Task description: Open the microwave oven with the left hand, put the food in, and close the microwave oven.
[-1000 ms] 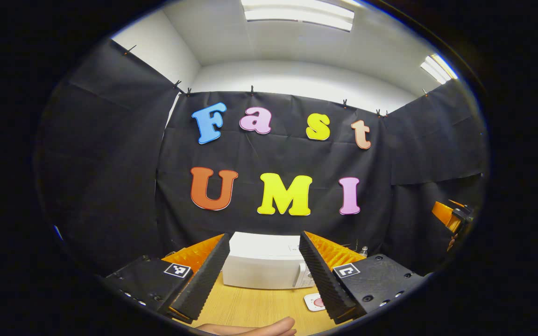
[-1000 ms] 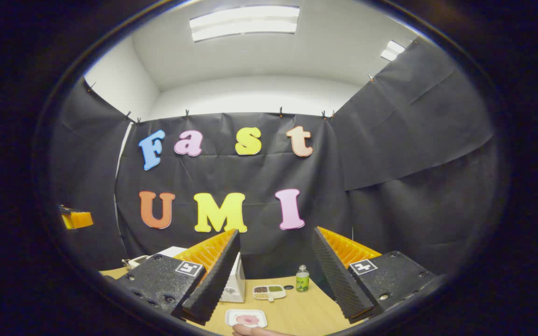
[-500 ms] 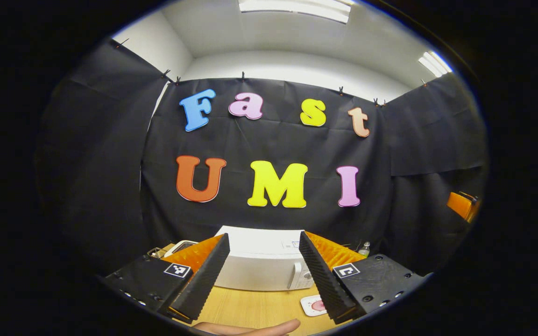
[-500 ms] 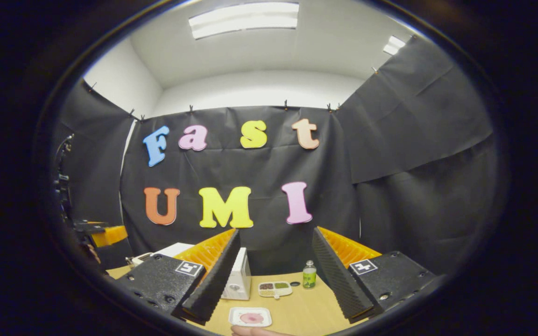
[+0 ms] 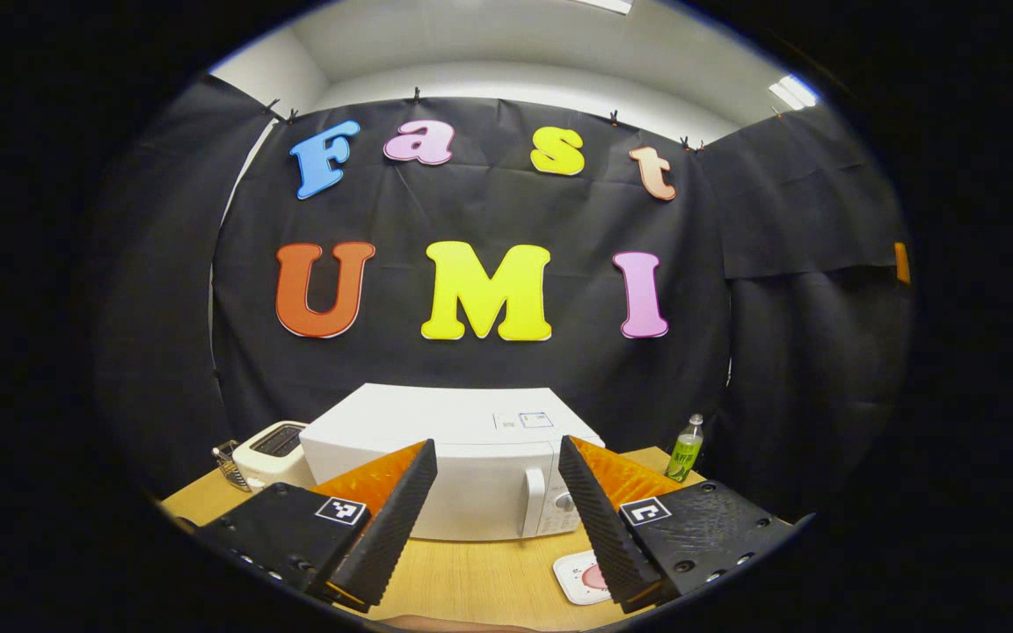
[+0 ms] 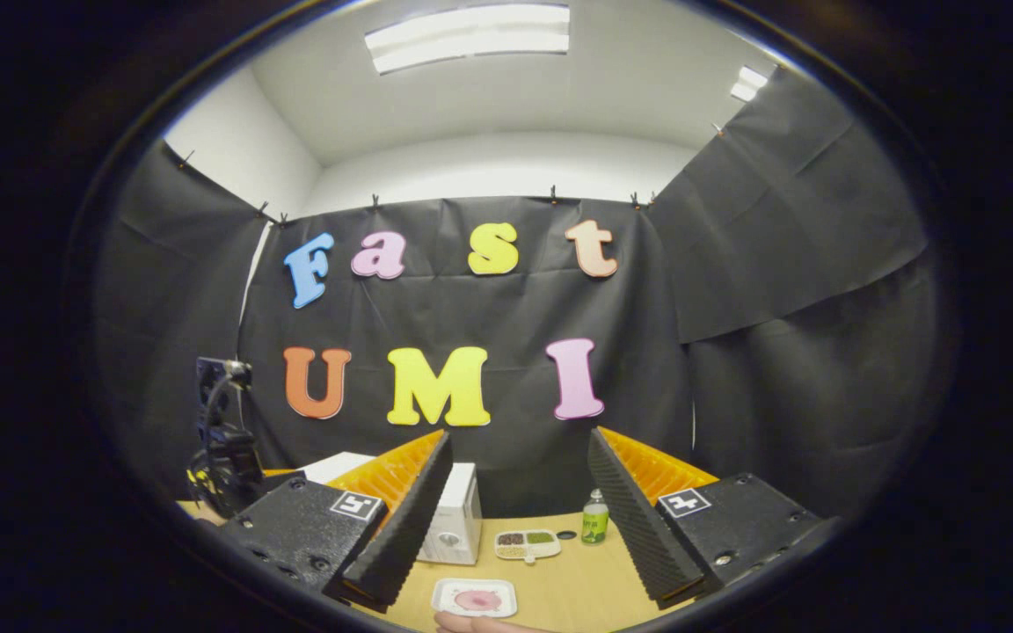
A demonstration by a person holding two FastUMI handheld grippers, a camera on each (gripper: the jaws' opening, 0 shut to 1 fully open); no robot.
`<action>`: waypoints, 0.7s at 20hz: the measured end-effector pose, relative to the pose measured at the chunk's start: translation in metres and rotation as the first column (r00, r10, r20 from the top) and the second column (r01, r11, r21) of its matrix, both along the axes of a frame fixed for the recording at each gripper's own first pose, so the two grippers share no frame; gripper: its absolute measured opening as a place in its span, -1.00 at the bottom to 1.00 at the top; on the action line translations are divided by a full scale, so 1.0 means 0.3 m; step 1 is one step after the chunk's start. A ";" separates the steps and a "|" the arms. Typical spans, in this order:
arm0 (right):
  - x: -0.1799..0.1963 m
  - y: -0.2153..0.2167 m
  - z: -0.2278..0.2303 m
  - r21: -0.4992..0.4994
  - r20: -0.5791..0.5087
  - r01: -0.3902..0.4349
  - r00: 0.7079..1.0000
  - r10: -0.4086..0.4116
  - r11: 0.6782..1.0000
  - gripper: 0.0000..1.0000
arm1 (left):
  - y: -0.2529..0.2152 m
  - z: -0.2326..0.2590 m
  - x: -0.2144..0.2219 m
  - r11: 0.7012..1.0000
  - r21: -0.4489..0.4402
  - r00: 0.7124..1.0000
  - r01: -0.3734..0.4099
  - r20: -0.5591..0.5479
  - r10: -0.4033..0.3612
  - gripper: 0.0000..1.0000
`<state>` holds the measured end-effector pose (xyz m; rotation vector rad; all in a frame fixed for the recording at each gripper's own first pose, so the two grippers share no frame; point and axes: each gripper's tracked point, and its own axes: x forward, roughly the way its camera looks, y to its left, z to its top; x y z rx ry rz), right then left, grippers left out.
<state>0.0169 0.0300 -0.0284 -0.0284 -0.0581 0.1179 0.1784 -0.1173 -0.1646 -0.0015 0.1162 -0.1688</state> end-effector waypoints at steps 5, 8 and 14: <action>0.046 -0.022 -0.080 0.015 -0.031 -0.009 0.999 0.009 1.000 0.98 | -0.134 -0.284 0.127 0.998 0.036 0.995 0.043 -0.097 -0.039 0.80; 0.084 -0.057 -0.119 -0.015 -0.026 -0.010 1.000 0.009 1.000 0.98 | -0.209 -0.415 0.196 0.995 0.055 0.990 0.079 -0.125 -0.072 0.82; 0.172 -0.149 -0.241 -0.035 -0.085 0.023 0.996 -0.025 0.999 0.98 | -0.185 -0.573 0.324 0.997 0.070 0.985 -0.022 -0.168 0.034 0.88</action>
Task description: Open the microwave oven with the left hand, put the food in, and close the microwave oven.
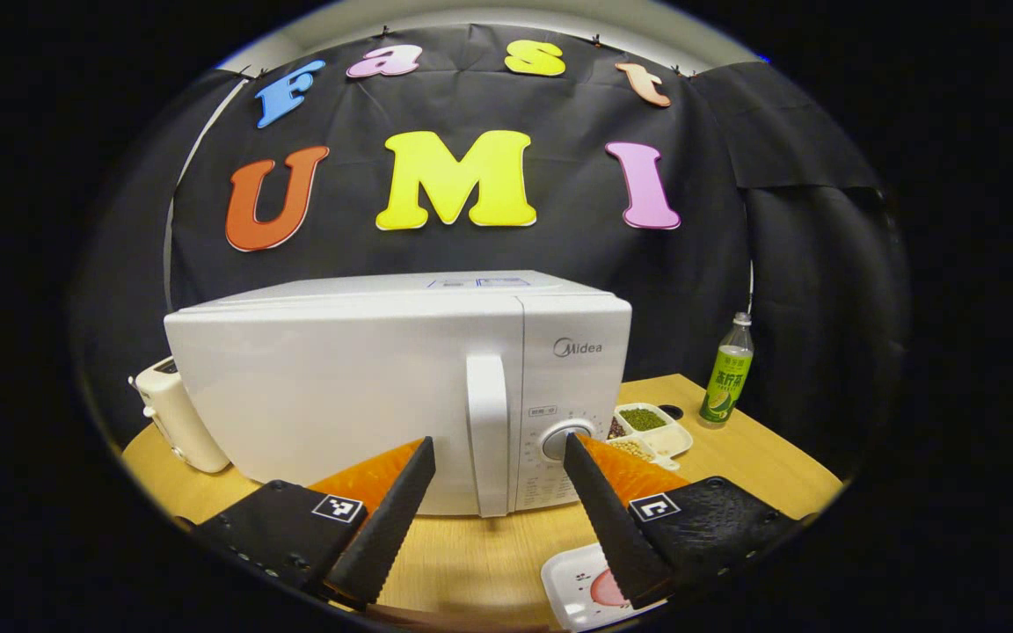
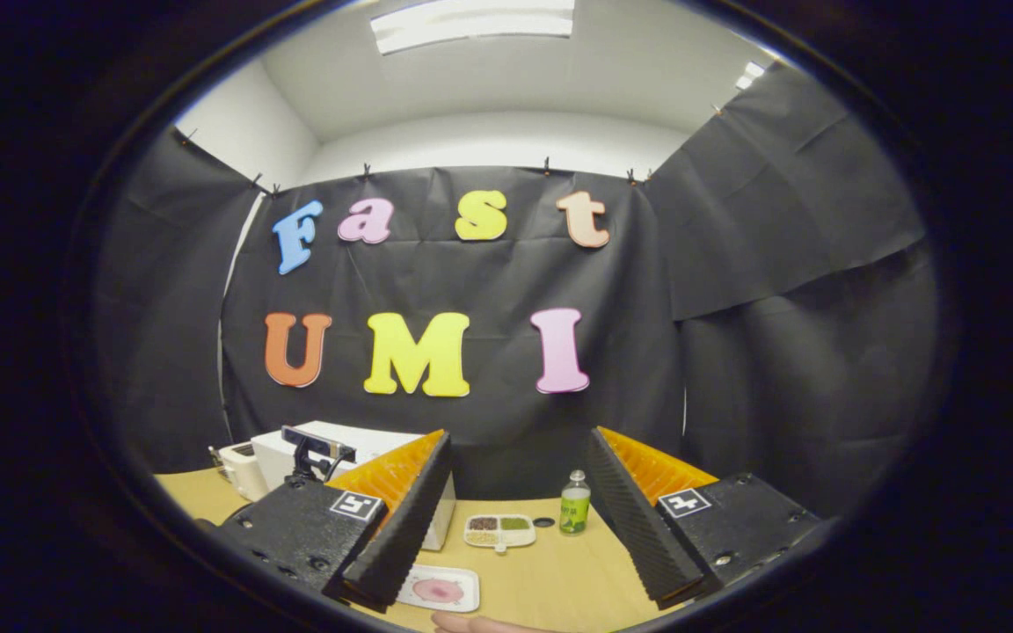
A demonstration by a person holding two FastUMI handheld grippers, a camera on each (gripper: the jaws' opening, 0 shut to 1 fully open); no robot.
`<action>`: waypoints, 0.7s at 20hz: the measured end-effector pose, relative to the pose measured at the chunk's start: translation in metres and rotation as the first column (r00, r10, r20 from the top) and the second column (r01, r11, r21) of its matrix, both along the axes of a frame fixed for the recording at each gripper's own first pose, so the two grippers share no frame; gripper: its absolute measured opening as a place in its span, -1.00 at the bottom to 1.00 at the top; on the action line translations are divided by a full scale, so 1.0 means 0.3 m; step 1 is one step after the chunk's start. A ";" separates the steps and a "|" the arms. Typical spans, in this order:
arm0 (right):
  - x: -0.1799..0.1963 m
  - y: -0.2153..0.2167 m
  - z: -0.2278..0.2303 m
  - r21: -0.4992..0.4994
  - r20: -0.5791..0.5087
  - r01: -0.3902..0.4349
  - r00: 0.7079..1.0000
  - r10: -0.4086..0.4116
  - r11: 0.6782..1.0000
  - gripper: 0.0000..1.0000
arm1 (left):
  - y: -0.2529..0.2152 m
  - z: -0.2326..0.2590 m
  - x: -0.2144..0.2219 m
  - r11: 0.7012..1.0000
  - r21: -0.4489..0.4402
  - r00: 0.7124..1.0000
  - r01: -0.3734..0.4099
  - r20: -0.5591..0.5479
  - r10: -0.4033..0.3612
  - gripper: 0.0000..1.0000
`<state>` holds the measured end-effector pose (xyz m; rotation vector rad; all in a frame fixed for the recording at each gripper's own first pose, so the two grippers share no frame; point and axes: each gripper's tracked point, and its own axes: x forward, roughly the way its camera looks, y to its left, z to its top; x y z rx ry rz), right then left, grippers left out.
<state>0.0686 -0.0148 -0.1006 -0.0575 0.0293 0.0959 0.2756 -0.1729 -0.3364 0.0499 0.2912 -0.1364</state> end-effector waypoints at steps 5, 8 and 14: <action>0.076 -0.038 -0.050 -0.025 -0.022 -0.010 1.000 0.009 1.000 0.98 | 0.014 -0.036 0.074 0.999 -0.019 0.999 -0.040 0.019 0.041 0.25; 0.104 -0.045 -0.077 -0.030 -0.042 -0.021 0.999 0.020 0.999 0.98 | 0.019 -0.035 0.083 0.997 -0.043 0.997 -0.067 0.041 0.069 0.10; 0.148 -0.057 -0.116 -0.029 -0.071 -0.025 0.997 0.023 0.999 0.98 | 0.024 -0.033 0.088 0.998 -0.029 0.995 -0.060 0.072 0.062 0.15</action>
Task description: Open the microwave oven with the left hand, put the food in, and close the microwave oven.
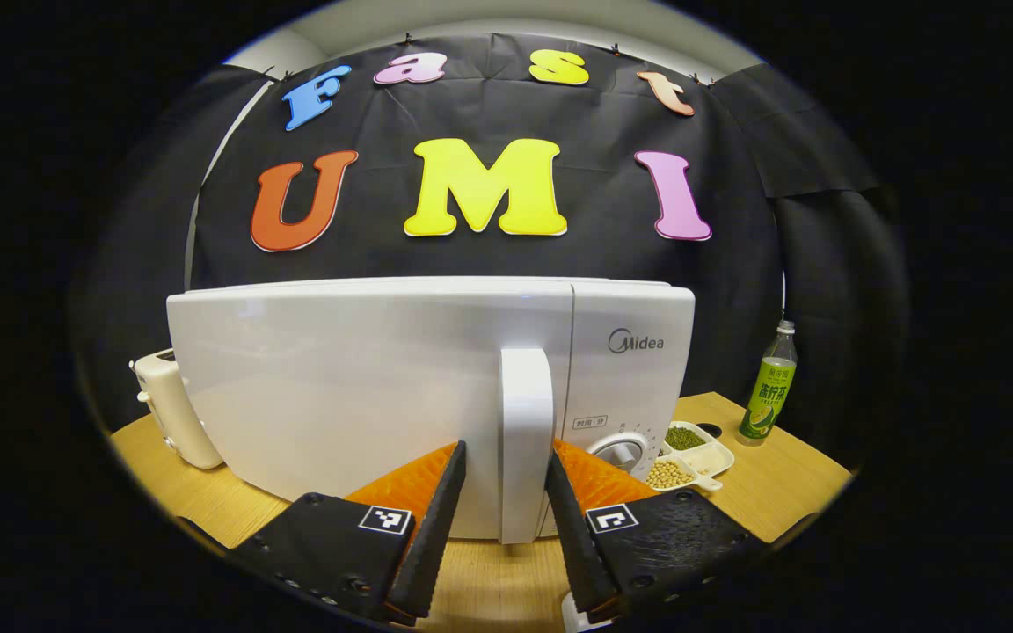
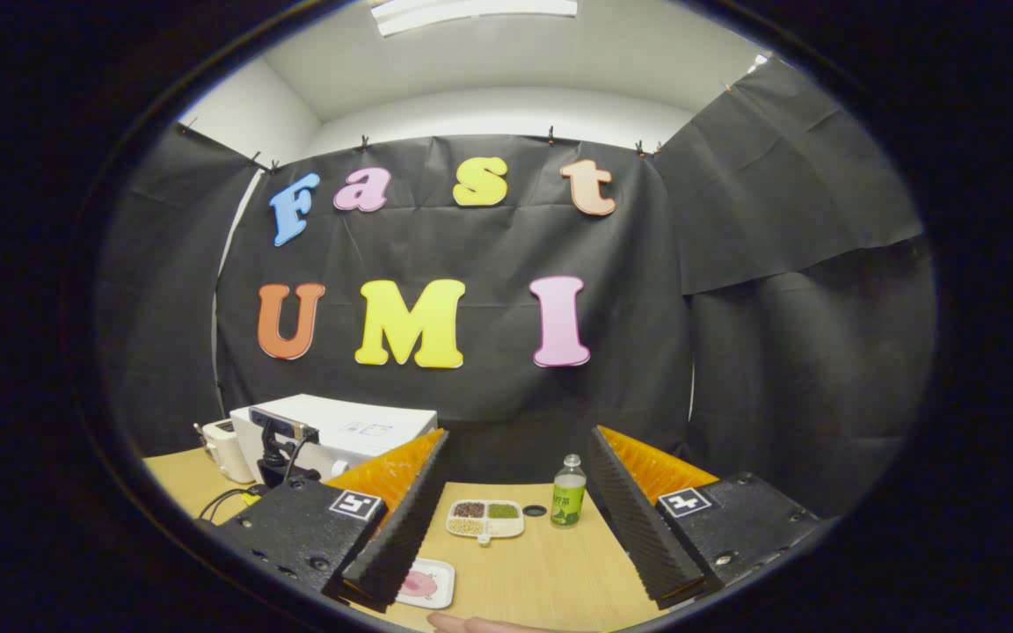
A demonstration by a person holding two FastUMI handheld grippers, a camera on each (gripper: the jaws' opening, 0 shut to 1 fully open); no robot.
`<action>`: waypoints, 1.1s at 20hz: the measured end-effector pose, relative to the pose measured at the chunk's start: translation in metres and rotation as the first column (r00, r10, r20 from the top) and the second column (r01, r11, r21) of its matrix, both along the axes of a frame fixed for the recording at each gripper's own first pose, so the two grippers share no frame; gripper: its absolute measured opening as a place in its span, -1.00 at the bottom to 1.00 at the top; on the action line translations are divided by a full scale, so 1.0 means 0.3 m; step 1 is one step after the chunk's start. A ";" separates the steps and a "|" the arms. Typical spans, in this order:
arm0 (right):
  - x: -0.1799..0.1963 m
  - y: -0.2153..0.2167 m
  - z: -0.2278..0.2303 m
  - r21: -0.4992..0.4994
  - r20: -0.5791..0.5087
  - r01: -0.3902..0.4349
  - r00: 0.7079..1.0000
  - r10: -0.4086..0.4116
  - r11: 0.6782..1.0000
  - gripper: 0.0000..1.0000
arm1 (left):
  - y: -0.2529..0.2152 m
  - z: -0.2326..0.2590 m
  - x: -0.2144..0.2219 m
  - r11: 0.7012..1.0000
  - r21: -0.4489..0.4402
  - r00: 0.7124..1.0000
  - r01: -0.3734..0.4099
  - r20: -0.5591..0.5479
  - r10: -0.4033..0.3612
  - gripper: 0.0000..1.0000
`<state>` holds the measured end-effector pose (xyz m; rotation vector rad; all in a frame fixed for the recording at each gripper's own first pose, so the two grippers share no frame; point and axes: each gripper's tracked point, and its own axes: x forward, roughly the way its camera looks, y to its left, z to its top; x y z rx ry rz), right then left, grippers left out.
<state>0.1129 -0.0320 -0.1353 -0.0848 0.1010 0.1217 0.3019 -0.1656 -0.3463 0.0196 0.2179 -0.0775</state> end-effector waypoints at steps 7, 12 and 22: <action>0.052 0.019 -0.056 0.012 -0.047 -0.011 0.999 0.012 1.000 0.99 | -0.038 -0.008 -0.007 0.999 -0.035 0.999 0.026 -0.018 -0.027 -0.56; 0.075 0.006 -0.090 0.024 -0.074 -0.001 0.997 0.002 1.000 0.99 | -0.050 0.002 -0.023 0.999 -0.041 0.999 0.034 -0.015 -0.035 -1.00; 0.109 0.007 -0.136 0.050 -0.099 0.000 0.995 0.005 0.999 0.99 | 0.004 -0.002 -0.236 0.986 -0.091 0.990 0.137 -0.004 -0.138 -1.00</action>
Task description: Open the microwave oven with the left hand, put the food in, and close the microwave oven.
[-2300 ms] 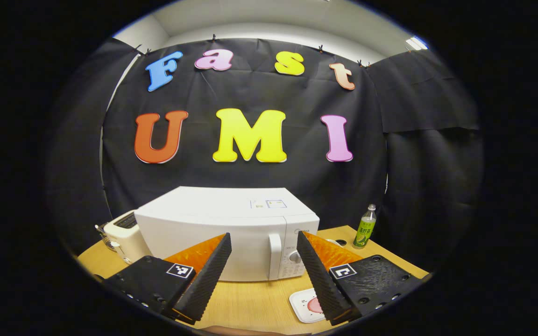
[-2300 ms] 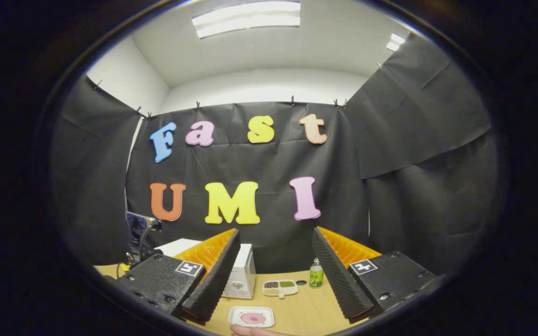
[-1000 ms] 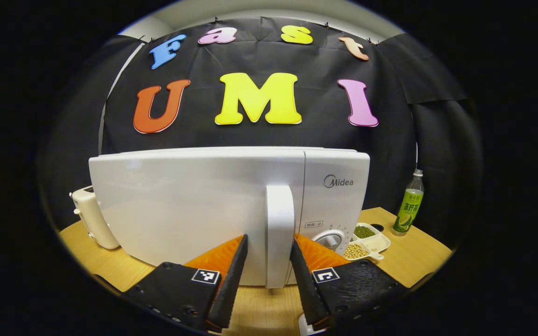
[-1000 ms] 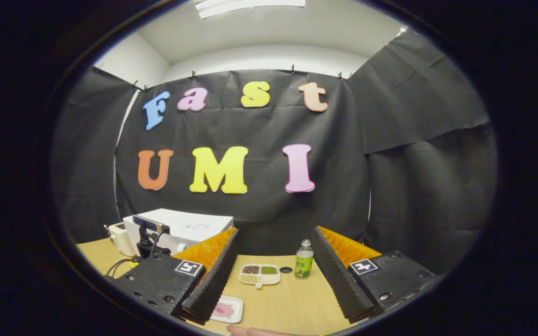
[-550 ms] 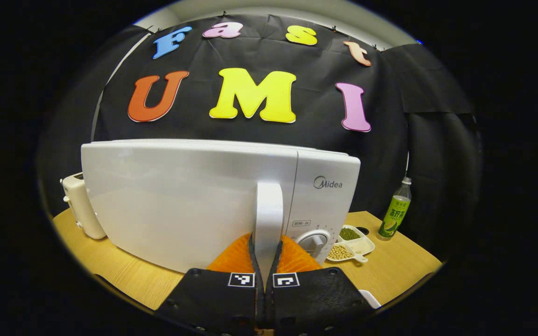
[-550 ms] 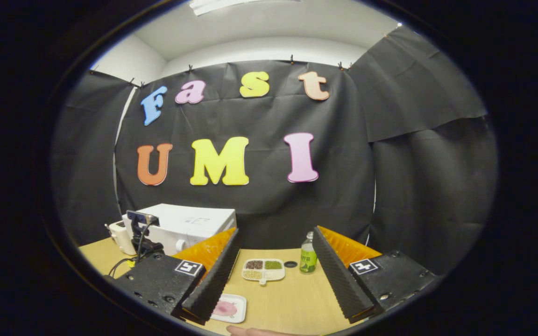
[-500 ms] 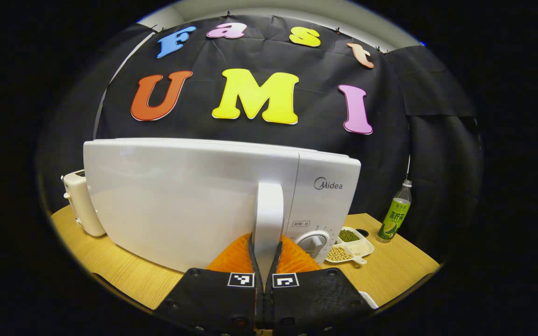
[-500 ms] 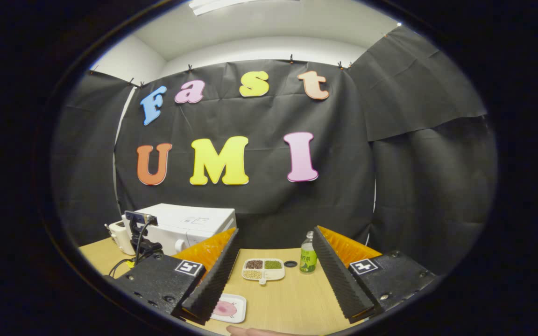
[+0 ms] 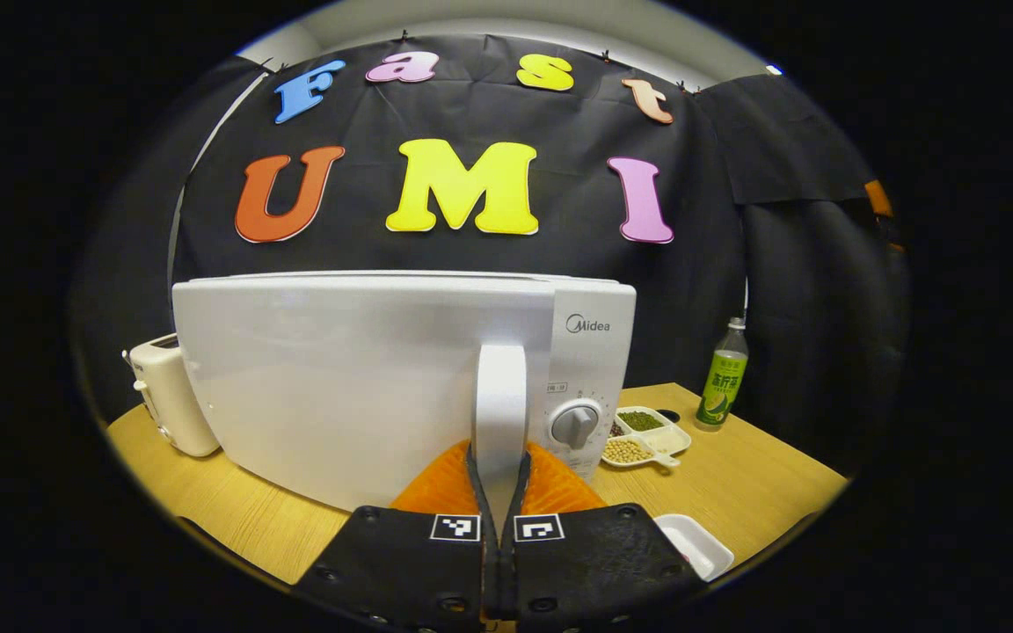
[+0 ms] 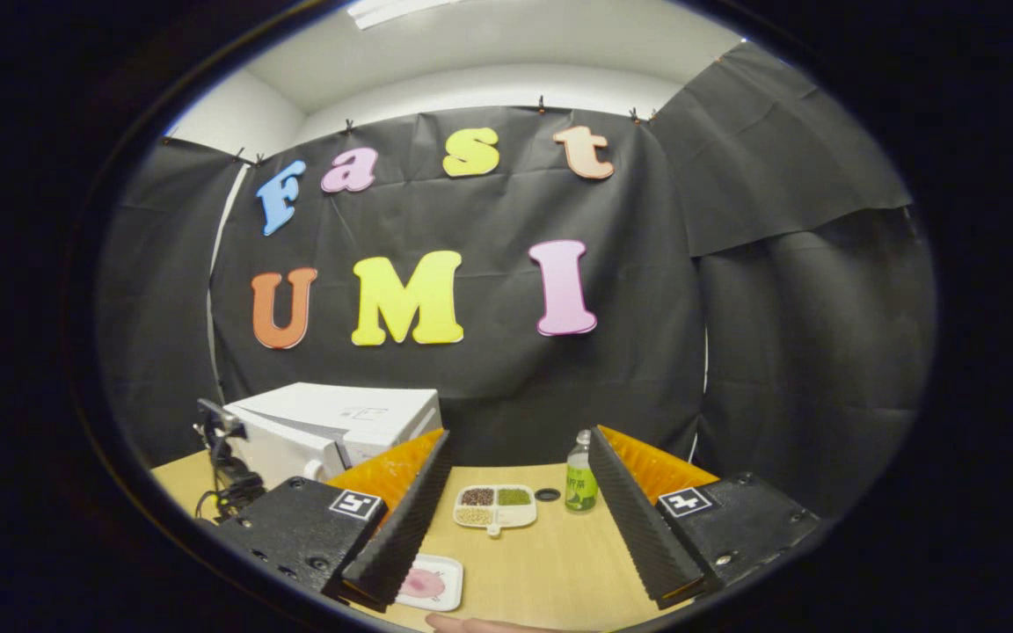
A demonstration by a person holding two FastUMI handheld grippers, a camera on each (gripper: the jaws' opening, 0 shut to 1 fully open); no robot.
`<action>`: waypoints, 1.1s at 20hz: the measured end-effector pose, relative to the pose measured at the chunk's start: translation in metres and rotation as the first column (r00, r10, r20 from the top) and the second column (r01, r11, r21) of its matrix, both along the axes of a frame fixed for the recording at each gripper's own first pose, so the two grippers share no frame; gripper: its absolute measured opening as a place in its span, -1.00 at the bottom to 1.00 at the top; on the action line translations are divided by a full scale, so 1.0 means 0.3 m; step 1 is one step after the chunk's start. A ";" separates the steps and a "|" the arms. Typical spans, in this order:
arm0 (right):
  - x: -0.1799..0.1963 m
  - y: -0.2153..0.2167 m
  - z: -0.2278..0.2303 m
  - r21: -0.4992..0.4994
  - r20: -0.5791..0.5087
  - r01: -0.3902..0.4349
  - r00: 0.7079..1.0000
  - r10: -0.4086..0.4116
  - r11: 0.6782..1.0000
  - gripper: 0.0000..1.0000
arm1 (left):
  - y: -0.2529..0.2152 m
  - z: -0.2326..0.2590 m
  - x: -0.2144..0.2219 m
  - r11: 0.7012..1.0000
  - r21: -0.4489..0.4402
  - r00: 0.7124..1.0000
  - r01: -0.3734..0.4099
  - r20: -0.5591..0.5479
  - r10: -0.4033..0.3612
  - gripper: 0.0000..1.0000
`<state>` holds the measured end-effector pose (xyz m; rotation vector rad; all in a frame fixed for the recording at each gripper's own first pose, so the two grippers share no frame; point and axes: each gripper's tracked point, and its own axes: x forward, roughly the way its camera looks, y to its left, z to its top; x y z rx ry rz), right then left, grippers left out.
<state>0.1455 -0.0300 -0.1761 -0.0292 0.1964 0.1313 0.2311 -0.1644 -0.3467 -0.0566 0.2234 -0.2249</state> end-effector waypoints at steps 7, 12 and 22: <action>0.010 0.032 -0.056 0.036 -0.052 0.018 0.998 -0.016 0.999 0.99 | 0.182 0.022 -0.289 0.996 -0.003 0.996 0.086 0.003 -0.086 -0.89; -0.058 0.184 -0.079 0.018 -0.060 -0.032 0.998 0.033 0.999 0.98 | 0.371 0.039 -0.457 0.999 0.039 0.999 0.029 0.024 -0.030 -0.72; -0.129 0.338 -0.284 -0.133 -0.193 -0.128 0.976 0.101 0.983 0.97 | 0.868 0.179 -0.815 0.957 0.164 0.971 -0.240 0.045 0.236 0.76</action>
